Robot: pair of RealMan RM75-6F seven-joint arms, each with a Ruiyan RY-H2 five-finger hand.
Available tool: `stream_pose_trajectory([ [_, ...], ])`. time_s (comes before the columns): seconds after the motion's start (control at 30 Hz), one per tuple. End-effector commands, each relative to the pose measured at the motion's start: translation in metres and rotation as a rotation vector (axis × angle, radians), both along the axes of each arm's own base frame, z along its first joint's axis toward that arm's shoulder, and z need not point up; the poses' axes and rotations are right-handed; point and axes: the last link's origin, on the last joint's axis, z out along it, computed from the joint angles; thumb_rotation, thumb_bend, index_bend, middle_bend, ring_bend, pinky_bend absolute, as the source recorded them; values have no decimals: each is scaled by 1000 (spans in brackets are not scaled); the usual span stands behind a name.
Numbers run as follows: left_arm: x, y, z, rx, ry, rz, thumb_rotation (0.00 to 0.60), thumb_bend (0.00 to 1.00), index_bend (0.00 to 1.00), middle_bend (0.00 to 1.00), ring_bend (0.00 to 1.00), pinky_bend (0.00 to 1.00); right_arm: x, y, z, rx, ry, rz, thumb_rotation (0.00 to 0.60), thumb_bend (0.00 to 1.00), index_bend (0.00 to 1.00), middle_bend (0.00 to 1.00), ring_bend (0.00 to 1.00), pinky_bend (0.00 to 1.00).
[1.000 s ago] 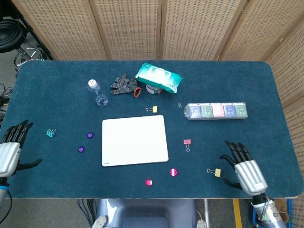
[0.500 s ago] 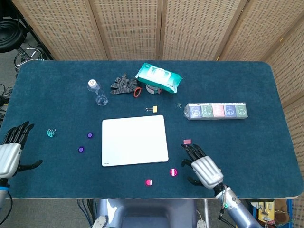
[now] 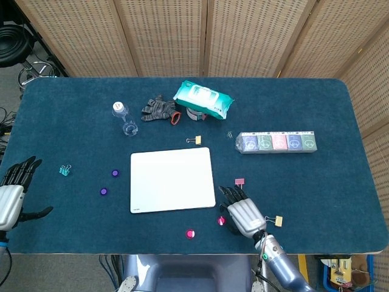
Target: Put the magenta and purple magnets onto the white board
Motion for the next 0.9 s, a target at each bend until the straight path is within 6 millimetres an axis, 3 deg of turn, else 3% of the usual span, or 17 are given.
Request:
stream_pose_trajectory([
  [0.03,0,-1,1,1,-1,0,600,21,0,0,0,0,0,3,-4,6,7,2,600,349,362,0,0,0],
  [0.4,-1,-2,3,4,-3,4,600,21,0,0,0,0,-6,11,-20,21,18,24,600,350,341,0,0,0],
  [0.9,-3,-1,1,-9,0,14,600,22,0,0,0,0,-12,3,-31,8,20,2,600,351,346,0,0,0],
])
